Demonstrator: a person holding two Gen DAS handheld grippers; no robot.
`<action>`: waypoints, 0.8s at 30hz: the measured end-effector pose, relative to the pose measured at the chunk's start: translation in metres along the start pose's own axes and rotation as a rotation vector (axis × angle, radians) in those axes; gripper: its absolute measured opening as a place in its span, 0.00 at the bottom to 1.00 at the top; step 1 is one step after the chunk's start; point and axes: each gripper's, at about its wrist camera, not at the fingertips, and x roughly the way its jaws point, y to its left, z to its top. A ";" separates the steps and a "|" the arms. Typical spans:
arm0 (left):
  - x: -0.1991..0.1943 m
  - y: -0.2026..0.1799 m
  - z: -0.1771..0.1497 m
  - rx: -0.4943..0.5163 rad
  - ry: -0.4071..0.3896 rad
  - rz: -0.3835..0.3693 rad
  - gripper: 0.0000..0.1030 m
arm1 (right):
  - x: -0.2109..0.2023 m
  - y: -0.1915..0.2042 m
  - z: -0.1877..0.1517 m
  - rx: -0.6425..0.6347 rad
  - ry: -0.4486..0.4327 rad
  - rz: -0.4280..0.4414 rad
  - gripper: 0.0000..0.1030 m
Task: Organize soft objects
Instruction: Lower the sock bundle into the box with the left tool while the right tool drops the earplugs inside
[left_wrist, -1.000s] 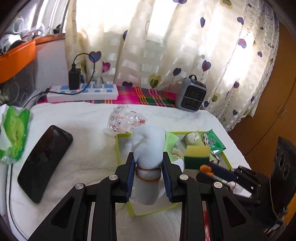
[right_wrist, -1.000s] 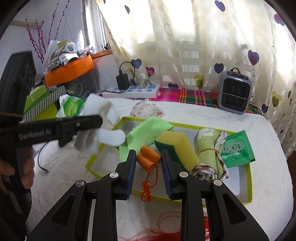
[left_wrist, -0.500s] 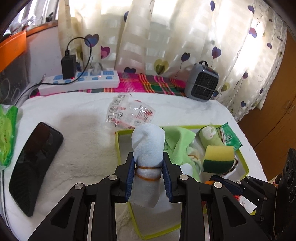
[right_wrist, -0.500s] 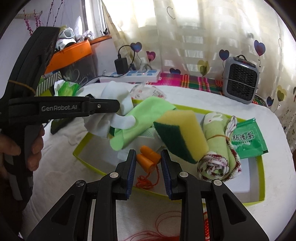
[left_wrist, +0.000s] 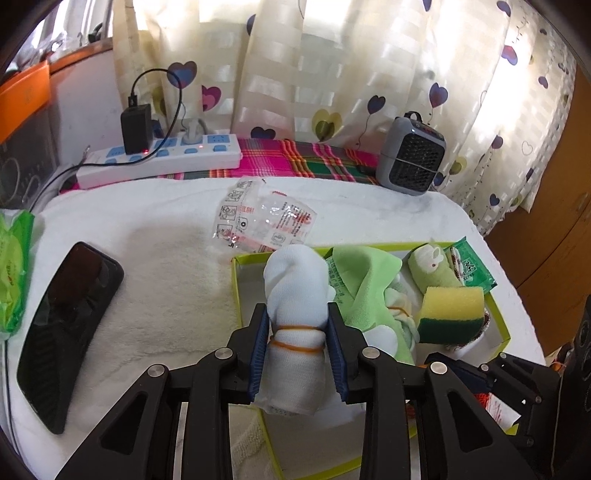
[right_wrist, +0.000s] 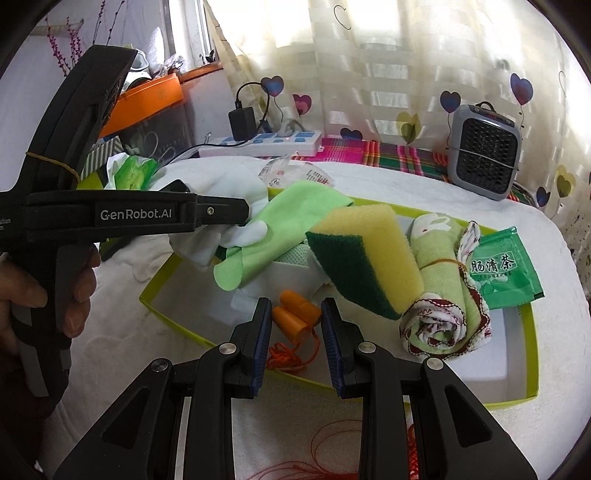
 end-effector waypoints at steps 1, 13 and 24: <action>0.001 0.000 0.000 0.000 0.002 -0.001 0.32 | 0.000 0.000 0.000 0.001 0.000 -0.001 0.28; 0.001 0.001 -0.002 -0.001 0.001 0.004 0.40 | -0.001 -0.001 -0.002 0.015 0.000 -0.007 0.34; -0.005 0.000 -0.004 -0.001 -0.019 0.016 0.43 | -0.006 0.000 -0.004 0.025 -0.017 -0.005 0.45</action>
